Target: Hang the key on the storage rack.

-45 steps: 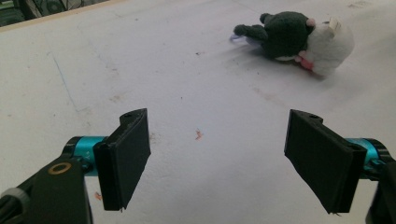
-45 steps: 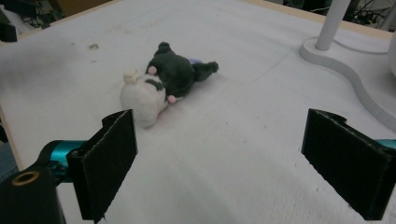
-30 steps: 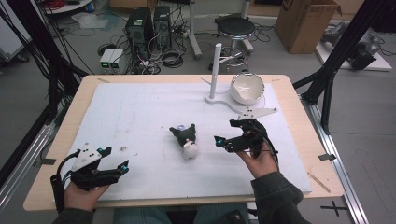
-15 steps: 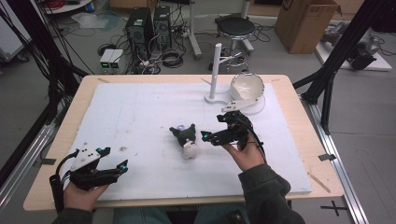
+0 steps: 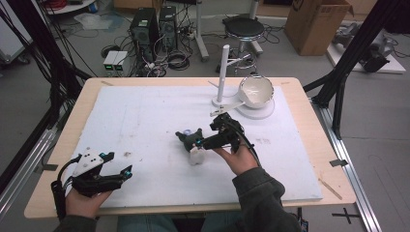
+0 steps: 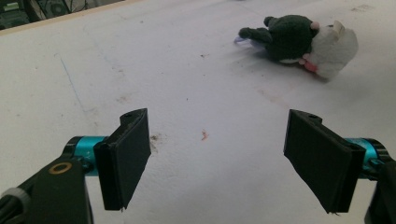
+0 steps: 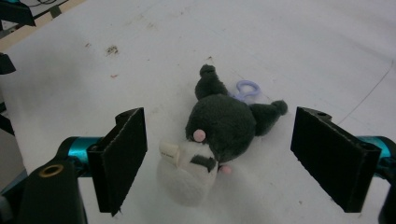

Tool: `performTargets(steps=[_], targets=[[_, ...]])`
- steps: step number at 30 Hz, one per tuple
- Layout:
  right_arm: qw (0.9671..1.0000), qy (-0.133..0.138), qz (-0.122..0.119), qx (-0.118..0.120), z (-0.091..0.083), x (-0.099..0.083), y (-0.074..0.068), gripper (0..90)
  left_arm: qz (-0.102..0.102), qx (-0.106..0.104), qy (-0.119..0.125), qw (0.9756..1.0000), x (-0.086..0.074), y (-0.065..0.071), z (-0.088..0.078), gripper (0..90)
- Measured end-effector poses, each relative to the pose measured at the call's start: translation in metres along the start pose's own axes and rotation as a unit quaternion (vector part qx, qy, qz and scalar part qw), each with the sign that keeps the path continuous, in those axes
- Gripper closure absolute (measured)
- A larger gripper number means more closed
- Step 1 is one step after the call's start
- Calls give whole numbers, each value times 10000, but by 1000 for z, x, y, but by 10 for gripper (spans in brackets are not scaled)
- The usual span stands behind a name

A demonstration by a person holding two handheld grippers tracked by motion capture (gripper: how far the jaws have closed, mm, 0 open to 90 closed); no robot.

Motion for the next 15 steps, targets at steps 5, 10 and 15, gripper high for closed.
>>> performTargets(steps=[5,10,15], targets=[[9999,-133,25,-77,9,1,-1,207,0,4,6,10000,0,-1,-1,231],[9998,-169,136,-15,15,1,-2,226,16,1,-6,10000,0,-2,-1,232],[9982,-492,293,171,27,-4,-5,230,17,-13,-9,10000,0,-1,0,232]])
Point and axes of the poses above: each handheld gripper's, and its own axes: z roughly forward along the jaws, x roughly out of its top, y roughly to its right, the point moved 7 cm from there along z, roughly forward along the jaws, and after that the axes turned 10 degrees about -z, right-handed, at the moved point
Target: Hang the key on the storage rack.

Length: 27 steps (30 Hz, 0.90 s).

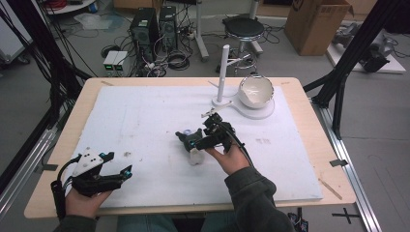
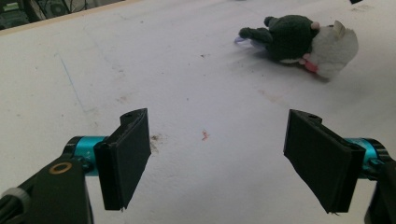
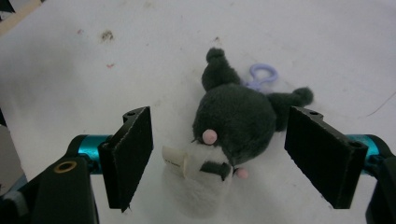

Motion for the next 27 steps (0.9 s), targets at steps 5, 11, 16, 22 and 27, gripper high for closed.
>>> performTargets(steps=[5,11,16,22,27], targets=[[9999,-120,4,-36,10,0,-2,197,5,-11,0,10000,0,0,0,232],[9995,-296,106,-21,20,-4,-2,187,17,-30,3,10000,0,1,1,232],[9985,-500,215,2,27,-7,-1,187,12,-35,-1,10000,0,1,1,232],[9974,-622,374,-4,35,-10,1,188,48,-43,-21,10000,0,1,1,232],[9958,-801,434,-81,43,-13,2,207,45,-39,-10,10000,1,2,2,232]])
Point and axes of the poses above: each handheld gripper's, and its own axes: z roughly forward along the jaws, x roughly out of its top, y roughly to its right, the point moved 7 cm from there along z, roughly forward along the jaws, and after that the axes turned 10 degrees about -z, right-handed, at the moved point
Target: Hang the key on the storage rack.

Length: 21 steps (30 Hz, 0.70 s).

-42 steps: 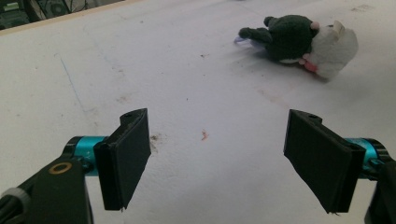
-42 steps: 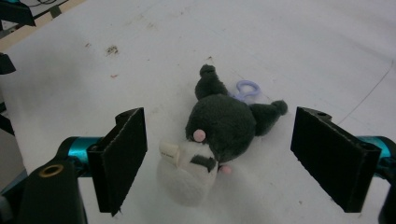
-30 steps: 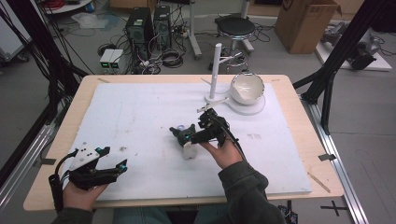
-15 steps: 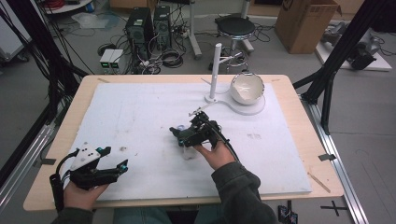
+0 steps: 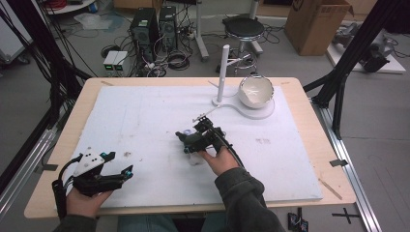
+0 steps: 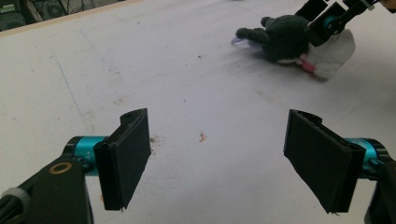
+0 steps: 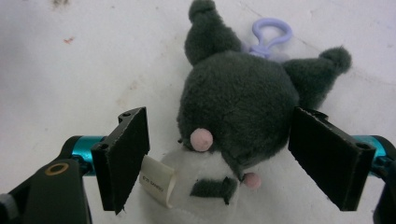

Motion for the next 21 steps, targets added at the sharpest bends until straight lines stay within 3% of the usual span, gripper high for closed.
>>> performTargets(steps=[6,8,21], targets=[[9996,-142,-90,-204,3,-3,3,294,18,-24,-20,10000,0,1,0,232],[9997,-147,-6,-203,3,-3,3,325,23,-29,-20,10000,0,1,0,232],[9993,-221,-25,-299,3,-5,3,457,21,-15,-18,10000,-1,1,0,232]])
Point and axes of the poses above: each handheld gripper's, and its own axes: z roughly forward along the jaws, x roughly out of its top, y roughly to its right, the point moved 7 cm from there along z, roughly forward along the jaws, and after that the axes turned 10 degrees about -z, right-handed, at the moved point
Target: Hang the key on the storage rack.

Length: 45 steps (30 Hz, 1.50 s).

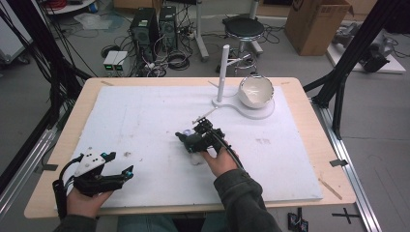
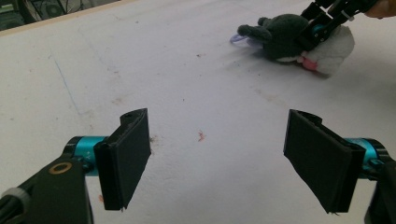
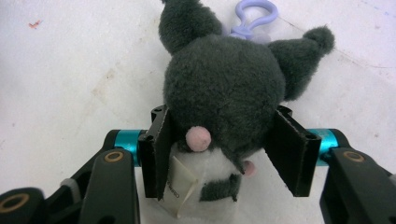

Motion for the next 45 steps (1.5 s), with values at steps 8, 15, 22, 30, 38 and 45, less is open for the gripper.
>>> performTargets(steps=[8,15,22,30,38,45], targets=[[9998,83,106,162,-1,-1,3,493,-1,-9,10,10000,0,-1,-1,232],[9996,183,-164,146,-6,1,1,531,8,-37,-11,10000,0,-1,-1,232],[9987,387,-258,183,-17,2,3,531,3,-45,-7,10000,0,-2,-1,232],[9972,540,-455,234,-32,-1,3,531,-8,-49,13,10000,0,-2,-1,232],[9921,989,-707,324,-62,-2,5,529,16,-44,-9,10000,0,-2,-1,232],[9870,1185,-1055,264,-87,-7,4,529,17,-48,23,10000,1,1,0,232]])
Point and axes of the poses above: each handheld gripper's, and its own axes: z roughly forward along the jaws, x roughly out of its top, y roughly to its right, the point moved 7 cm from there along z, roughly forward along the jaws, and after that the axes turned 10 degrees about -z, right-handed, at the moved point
